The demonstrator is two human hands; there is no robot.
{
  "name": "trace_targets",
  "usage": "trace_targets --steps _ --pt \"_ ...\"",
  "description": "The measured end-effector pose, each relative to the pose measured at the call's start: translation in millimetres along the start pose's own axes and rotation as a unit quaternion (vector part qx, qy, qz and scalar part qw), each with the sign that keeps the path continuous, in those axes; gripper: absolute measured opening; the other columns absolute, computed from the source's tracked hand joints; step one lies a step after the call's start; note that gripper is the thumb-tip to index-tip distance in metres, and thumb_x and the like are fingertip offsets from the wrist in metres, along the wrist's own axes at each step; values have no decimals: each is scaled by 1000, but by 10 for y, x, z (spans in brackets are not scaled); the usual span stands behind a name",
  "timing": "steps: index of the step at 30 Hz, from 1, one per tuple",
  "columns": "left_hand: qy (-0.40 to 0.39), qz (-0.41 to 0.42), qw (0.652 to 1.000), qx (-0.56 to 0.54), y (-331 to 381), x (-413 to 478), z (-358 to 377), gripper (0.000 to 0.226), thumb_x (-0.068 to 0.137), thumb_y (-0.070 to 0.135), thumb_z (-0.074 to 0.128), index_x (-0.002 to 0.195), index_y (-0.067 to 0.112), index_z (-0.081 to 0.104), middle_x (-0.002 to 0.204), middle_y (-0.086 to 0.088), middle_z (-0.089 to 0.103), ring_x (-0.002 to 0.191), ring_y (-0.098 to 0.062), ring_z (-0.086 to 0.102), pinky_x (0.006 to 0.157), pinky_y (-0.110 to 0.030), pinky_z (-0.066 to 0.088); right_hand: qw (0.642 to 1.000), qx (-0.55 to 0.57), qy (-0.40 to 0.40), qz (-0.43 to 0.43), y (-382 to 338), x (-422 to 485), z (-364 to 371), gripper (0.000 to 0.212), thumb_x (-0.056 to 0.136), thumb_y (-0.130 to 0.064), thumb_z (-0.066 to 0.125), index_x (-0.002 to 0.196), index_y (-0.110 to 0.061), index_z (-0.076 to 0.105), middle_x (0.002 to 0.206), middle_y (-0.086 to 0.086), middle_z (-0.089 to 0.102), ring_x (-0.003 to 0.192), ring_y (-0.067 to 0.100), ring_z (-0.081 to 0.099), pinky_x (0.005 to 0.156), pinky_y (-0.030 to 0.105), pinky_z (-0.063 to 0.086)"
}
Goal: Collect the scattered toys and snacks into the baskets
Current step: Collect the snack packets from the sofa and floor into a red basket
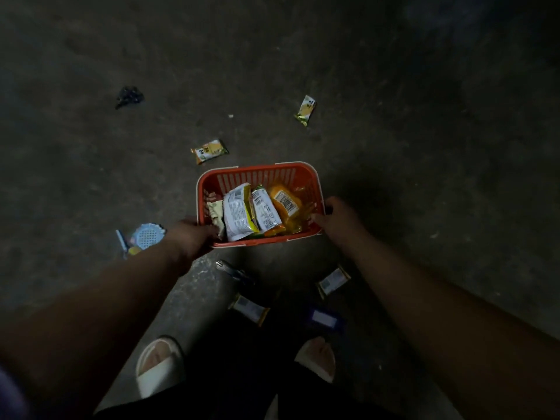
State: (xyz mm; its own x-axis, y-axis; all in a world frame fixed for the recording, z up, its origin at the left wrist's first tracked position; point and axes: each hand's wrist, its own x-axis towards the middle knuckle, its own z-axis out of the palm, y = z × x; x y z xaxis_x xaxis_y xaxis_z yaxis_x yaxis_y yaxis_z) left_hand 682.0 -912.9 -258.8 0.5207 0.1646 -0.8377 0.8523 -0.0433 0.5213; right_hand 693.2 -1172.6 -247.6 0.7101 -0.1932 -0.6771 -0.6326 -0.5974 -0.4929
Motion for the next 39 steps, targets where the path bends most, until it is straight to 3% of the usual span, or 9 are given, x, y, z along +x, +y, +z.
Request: trace_targets --steps 7,12,14,17,21,27,32,35,39 --pt "-8 30 999 37 -306 977 372 18 89 -5 46 88 6 60 79 -15 59 64 -24 56 45 -20 53 997 78 -23 -4 710 943 413 38 87 -20 65 123 -16 53 126 8 59 116 26 58 97 47 50" --pt "3 59 998 28 -344 1323 616 18 89 -2 53 75 9 57 60 -10 63 39 -10 61 41 -18 51 980 34 -193 -41 1241 1179 437 64 77 -20 76 134 -24 46 124 -10 51 118 11 47 103 34 39" --pt "-7 70 997 15 -307 1373 716 16 88 -1 55 76 9 57 44 0 63 35 -6 59 42 -17 51 935 -216 -264 -101 1530 1248 515 74 70 -22 82 135 -23 46 132 -4 49 126 16 44 107 35 37" --pt "-16 76 997 -3 -253 1379 891 21 86 -8 50 75 9 56 39 4 60 34 -5 58 40 -15 50 780 -541 -278 -146 1936 1327 697 101 66 -33 83 148 -23 25 154 9 20 141 33 23 116 44 23" --pt "-16 88 996 -4 -237 1371 982 23 84 -11 47 80 8 59 56 -7 65 35 -9 59 37 -17 49 720 -617 -244 -204 2203 1215 835 75 82 -26 66 146 -22 27 154 13 16 138 36 21 111 51 22" --pt "-33 113 993 -18 -241 1469 852 21 87 -6 49 84 12 61 70 -6 66 43 -8 64 47 -20 55 820 -507 -194 -184 2201 1189 841 46 93 -31 53 135 -15 46 141 12 43 129 31 42 103 37 35" --pt "-8 128 991 -39 -182 1484 695 23 85 -6 50 84 15 61 79 -8 62 63 -19 62 49 -19 54 950 -191 -188 -161 1446 1188 634 31 79 -22 75 99 -19 52 100 -1 58 92 16 56 73 29 45" --pt "5 127 991 -49 -156 1489 594 23 84 -7 48 88 11 62 80 -10 61 67 -21 59 44 -17 53 963 44 -222 -150 766 1052 400 35 77 -5 73 103 -16 52 93 -2 65 81 10 67 57 21 53" --pt "23 124 990 -59 -123 1504 421 27 84 -5 49 104 9 62 95 -16 64 72 -22 62 49 -19 55 963 166 -33 -208 140 1016 364 35 81 -10 72 107 -10 49 96 4 68 71 8 70 58 24 58"
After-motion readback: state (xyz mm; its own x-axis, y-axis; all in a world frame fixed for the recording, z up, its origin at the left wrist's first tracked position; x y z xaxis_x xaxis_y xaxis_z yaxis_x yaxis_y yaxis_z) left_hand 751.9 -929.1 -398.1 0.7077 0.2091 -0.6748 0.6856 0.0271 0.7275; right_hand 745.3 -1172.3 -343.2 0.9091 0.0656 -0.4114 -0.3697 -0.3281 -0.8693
